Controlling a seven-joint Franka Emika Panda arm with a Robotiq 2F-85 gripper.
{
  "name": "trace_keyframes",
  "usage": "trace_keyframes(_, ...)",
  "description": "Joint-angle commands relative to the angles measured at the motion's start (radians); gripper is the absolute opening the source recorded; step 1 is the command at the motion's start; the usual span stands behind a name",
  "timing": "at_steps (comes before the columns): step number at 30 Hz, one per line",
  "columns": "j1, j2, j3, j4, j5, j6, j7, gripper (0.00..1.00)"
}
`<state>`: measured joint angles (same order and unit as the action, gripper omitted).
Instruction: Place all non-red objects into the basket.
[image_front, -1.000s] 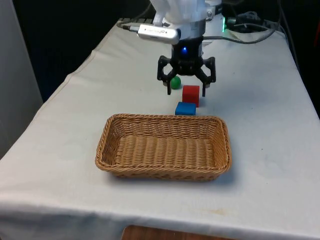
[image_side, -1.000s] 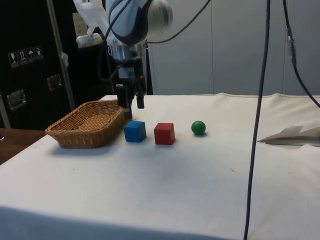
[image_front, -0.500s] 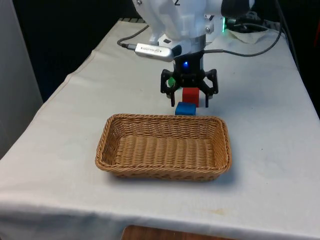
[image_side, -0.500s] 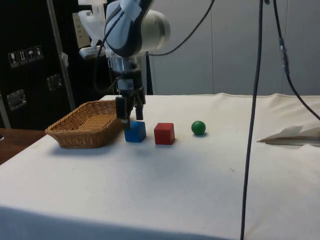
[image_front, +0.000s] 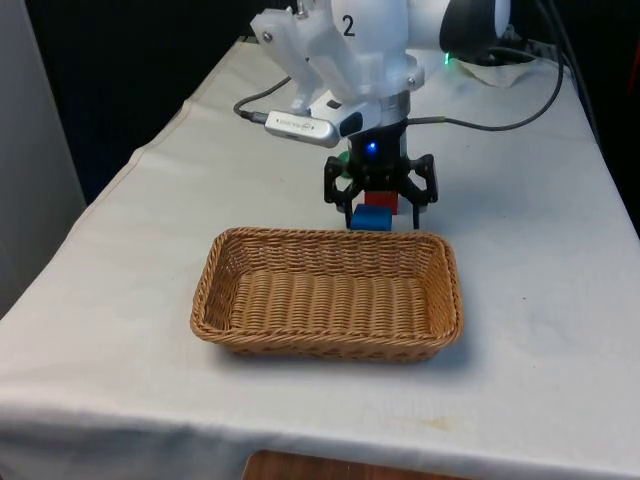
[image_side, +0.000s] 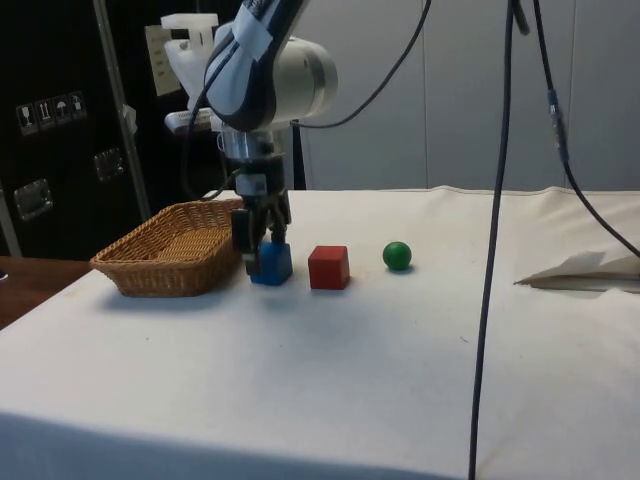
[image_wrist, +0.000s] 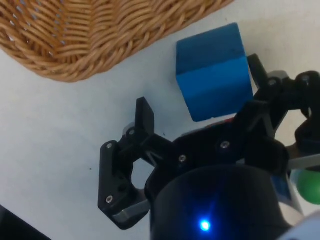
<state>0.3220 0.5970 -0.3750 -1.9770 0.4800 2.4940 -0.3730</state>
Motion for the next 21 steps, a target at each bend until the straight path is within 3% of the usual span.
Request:
trace_keyframes(1, -0.008, 0.005, 0.011, 0.005, 0.017, 0.007, -0.013, 0.97)
trace_keyframes(4, -0.008, 0.010, 0.011, 0.008, 0.019, 0.007, -0.015, 0.68)
trace_keyframes(5, 0.000, 0.008, 0.000, 0.004, 0.005, 0.000, -0.004, 0.56)
trace_keyframes(6, -0.008, 0.011, 0.011, 0.008, 0.020, 0.007, -0.015, 0.56)
trace_keyframes(7, -0.008, 0.012, 0.011, 0.009, 0.020, 0.007, -0.015, 0.35)
trace_keyframes(8, -0.008, 0.013, 0.011, 0.009, 0.021, 0.007, -0.015, 0.20)
trace_keyframes(10, -0.008, 0.013, 0.011, 0.009, 0.021, 0.007, -0.015, 0.03)
trace_keyframes(15, -0.009, 0.014, 0.012, 0.010, 0.022, 0.007, -0.016, 0.03)
trace_keyframes(16, 0.000, 0.010, 0.000, 0.007, 0.006, 0.000, -0.004, 0.03)
trace_keyframes(17, -0.009, 0.014, 0.012, 0.010, 0.022, 0.008, -0.016, 0.03)
trace_keyframes(21, 0.001, -0.008, -0.004, 0.007, 0.006, -0.012, 0.002, 0.03)
